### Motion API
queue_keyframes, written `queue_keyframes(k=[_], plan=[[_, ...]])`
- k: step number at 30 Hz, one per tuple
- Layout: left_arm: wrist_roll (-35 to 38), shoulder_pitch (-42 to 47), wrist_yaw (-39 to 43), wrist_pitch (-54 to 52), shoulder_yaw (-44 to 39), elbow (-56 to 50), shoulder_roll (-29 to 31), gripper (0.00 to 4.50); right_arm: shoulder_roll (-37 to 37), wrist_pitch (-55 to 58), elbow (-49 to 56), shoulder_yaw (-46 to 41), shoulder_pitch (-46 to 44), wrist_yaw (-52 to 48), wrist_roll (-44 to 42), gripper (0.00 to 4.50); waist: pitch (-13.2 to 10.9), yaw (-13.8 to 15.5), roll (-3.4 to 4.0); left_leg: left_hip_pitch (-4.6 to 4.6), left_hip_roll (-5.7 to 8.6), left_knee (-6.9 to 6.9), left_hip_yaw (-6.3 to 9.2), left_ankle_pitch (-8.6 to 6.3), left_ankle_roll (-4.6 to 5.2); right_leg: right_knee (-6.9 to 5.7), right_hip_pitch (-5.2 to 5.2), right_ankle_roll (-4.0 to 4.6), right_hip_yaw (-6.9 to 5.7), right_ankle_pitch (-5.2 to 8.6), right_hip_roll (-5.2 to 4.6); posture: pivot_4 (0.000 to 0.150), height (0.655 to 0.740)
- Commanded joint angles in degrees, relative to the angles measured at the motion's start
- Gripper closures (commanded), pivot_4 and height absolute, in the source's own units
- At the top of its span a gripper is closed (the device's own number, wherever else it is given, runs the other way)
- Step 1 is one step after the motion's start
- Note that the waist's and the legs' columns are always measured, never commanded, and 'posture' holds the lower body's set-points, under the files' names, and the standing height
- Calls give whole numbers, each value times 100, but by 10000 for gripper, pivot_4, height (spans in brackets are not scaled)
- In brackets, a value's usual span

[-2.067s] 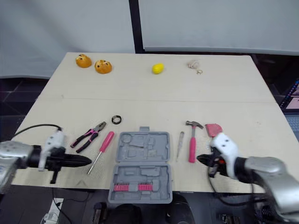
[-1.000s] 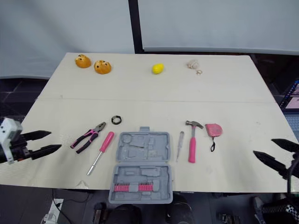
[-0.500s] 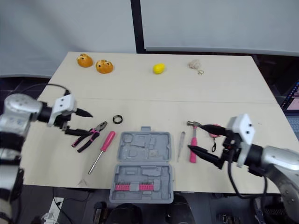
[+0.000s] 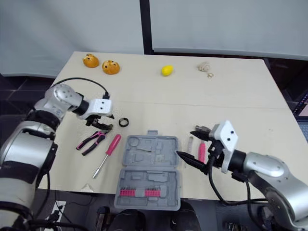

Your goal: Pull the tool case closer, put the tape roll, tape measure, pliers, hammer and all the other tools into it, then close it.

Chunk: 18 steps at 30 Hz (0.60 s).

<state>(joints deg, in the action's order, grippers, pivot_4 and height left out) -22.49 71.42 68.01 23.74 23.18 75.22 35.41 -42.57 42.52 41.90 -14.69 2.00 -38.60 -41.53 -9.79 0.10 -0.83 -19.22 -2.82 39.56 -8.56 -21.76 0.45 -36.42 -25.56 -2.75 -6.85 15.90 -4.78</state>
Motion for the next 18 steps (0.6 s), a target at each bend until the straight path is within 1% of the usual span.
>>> queue_keyframes(k=[1, 7, 12, 18], plan=[[-211, 163, -416, 13, 34, 73, -139, 17740, 28, -120, 396, -346, 234, 156, -114, 0, 0, -6, 0, 0, 0, 0, 1, 0, 0, -1, 0, 0, -1, 0, 0, 1500, 7292], [-511, 166, -1209, -194, 60, 187, -439, 17740, 115, -94, 653, -526, 544, 365, -289, 0, -1, -19, -2, 2, 0, 2, 2, 0, 0, -4, 0, 0, 2, 0, 1, 1500, 7292], [-745, 85, -1501, -324, 122, 253, -591, 17740, 44, -46, 731, -729, 652, 485, -458, 0, 0, -4, -4, 1, 0, 3, 3, 0, 0, -5, 0, 0, 1, 0, 1, 1500, 7292], [-834, 44, -1660, -505, 97, 294, -759, 17740, -17, 3, 788, -842, 682, 605, -637, 0, 0, -1, -5, 1, 0, 3, 3, 0, 1, -5, 0, 0, 1, 0, 1, 1500, 7292]])
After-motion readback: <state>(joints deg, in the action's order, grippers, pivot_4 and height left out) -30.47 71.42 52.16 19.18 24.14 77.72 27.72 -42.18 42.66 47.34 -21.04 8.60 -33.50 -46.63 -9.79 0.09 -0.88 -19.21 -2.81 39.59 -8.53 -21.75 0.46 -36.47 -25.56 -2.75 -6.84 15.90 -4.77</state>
